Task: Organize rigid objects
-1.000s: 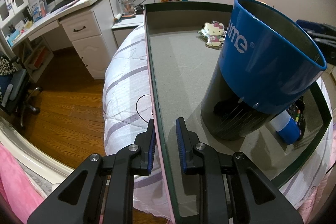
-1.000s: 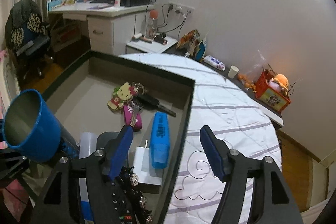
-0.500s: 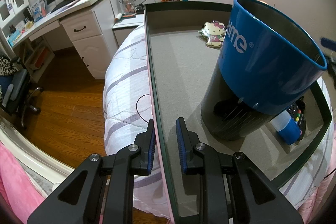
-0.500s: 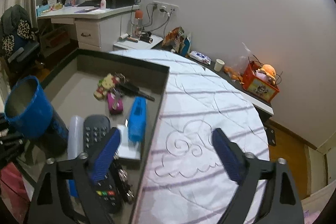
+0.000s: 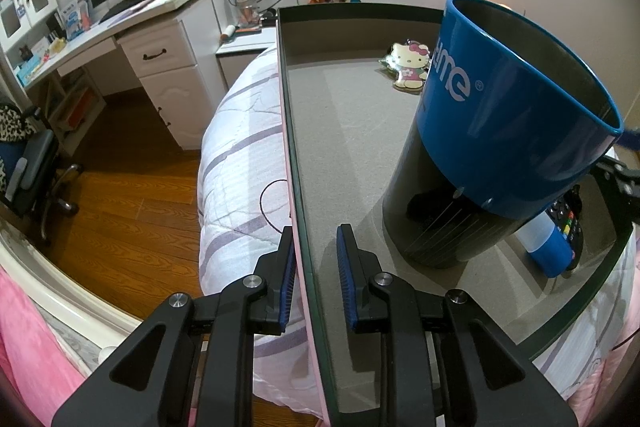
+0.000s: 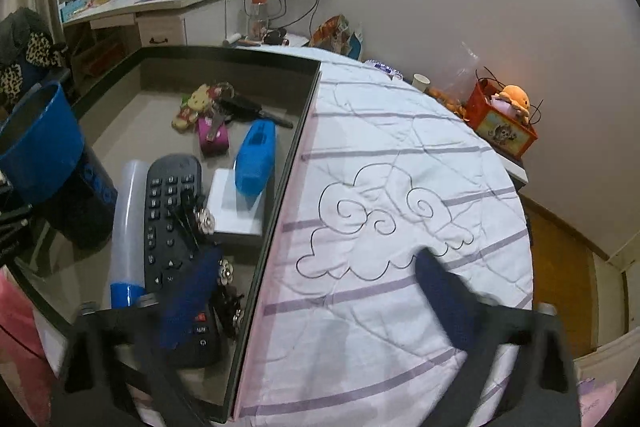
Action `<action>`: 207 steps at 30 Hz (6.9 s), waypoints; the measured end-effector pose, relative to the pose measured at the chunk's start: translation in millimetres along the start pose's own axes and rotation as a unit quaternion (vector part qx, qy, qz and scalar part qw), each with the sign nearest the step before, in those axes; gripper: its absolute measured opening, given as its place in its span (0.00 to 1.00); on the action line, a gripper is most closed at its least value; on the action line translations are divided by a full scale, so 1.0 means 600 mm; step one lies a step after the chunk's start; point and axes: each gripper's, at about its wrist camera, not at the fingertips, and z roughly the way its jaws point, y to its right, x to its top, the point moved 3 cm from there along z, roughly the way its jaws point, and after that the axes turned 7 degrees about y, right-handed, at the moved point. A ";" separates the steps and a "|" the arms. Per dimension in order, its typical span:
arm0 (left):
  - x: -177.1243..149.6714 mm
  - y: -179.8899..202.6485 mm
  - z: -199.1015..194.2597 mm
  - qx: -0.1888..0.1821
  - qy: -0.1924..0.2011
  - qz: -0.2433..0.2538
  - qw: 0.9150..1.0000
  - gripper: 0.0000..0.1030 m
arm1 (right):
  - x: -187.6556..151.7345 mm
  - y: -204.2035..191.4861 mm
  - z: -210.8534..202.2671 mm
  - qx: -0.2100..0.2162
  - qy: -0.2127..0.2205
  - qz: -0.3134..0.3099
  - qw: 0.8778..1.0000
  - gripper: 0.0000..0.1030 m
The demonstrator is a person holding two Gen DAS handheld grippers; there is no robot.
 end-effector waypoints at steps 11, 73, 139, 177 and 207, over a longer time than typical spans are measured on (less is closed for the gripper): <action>-0.002 0.001 -0.002 -0.004 0.003 0.002 1.000 0.26 | -0.022 -0.030 0.016 0.061 -0.029 -0.017 0.998 0.18; 0.019 0.106 -0.059 -0.025 0.058 0.059 0.996 0.87 | -0.068 0.043 -0.085 -0.021 0.016 0.077 0.997 0.87; -0.116 0.117 -0.503 -0.061 0.340 0.012 0.938 1.00 | -0.134 -0.105 -0.500 -0.089 0.338 0.131 0.928 1.00; -0.122 0.113 -0.505 -0.059 0.346 0.004 0.936 1.00 | -0.143 -0.114 -0.520 -0.106 0.352 0.115 0.923 1.00; -0.128 0.112 -0.508 -0.057 0.364 0.007 0.929 1.00 | -0.141 -0.116 -0.512 -0.103 0.349 0.108 0.925 1.00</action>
